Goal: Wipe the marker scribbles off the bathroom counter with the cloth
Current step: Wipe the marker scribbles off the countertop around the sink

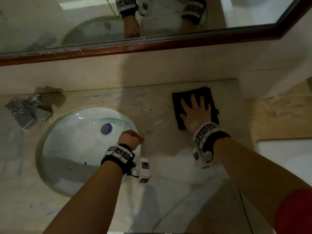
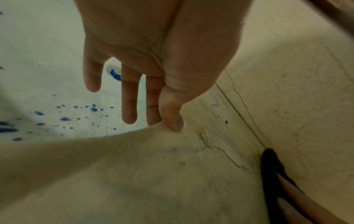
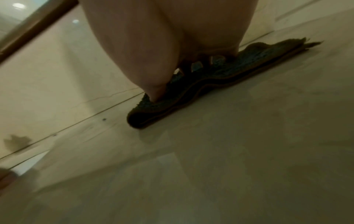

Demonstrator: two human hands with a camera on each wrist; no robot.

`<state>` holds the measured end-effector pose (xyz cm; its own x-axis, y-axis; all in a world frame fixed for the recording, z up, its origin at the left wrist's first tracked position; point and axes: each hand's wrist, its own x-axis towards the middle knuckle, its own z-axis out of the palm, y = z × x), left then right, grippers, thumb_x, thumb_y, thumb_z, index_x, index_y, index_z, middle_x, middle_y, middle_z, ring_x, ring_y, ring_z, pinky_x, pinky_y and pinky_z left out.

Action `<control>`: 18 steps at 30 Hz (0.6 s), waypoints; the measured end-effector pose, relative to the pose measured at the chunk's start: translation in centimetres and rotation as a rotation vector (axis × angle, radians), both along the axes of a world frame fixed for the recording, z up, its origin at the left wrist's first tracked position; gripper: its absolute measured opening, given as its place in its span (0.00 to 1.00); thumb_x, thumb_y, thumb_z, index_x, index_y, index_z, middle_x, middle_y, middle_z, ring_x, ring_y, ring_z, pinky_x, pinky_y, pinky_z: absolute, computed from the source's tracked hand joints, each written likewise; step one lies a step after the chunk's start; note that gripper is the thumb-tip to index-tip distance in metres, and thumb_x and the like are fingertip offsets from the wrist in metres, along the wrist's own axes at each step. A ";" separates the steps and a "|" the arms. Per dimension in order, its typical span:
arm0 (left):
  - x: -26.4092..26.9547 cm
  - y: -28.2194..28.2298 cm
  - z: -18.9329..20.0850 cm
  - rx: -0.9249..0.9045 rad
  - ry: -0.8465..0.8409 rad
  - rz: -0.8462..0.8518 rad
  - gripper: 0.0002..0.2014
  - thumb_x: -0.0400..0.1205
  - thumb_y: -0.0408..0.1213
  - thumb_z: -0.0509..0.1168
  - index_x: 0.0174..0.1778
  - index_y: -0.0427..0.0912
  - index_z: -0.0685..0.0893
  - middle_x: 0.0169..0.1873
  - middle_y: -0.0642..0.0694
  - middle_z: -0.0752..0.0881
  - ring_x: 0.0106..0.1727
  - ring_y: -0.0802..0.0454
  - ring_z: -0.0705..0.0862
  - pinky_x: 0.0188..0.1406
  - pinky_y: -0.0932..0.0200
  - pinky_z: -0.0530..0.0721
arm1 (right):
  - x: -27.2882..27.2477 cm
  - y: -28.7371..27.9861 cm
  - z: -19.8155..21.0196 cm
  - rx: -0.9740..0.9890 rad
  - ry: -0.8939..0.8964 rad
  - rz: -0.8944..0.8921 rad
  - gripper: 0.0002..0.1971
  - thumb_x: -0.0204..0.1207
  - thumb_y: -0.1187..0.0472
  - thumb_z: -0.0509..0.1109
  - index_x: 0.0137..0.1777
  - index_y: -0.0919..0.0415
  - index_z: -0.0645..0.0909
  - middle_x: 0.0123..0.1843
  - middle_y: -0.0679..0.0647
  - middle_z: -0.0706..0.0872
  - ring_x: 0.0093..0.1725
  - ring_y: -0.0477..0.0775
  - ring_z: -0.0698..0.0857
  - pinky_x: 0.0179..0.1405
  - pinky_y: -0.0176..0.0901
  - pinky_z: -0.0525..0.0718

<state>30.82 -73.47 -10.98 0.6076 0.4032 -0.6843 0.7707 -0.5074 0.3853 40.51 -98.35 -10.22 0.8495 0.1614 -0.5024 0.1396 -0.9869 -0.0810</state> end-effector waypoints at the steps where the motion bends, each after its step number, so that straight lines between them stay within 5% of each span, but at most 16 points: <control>1: 0.0 0.0 0.1 -0.002 0.000 -0.012 0.08 0.74 0.39 0.76 0.37 0.42 0.84 0.39 0.41 0.88 0.49 0.40 0.87 0.47 0.56 0.83 | -0.3 0.4 -0.1 0.002 0.003 0.013 0.31 0.85 0.39 0.45 0.84 0.38 0.38 0.87 0.51 0.34 0.85 0.65 0.36 0.81 0.70 0.42; 6: 0.3 0.3 0.3 -0.013 0.019 -0.070 0.11 0.74 0.41 0.77 0.33 0.44 0.81 0.43 0.39 0.89 0.51 0.40 0.87 0.54 0.50 0.86 | -1.6 1.8 0.0 0.002 0.001 0.024 0.30 0.86 0.40 0.45 0.84 0.39 0.38 0.87 0.51 0.33 0.84 0.65 0.35 0.81 0.70 0.42; 18: 0.2 3.9 0.5 -0.044 -0.075 -0.364 0.17 0.77 0.50 0.73 0.49 0.39 0.84 0.51 0.43 0.86 0.54 0.44 0.84 0.55 0.55 0.82 | -5.8 8.4 0.9 -0.050 0.028 -0.050 0.31 0.86 0.41 0.47 0.84 0.39 0.38 0.87 0.51 0.34 0.85 0.66 0.37 0.81 0.71 0.46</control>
<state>31.04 -69.61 -10.44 0.7551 0.1229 -0.6440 0.5117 -0.7246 0.4617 34.68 -89.98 -9.30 0.8413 0.0930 -0.5325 0.0882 -0.9955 -0.0345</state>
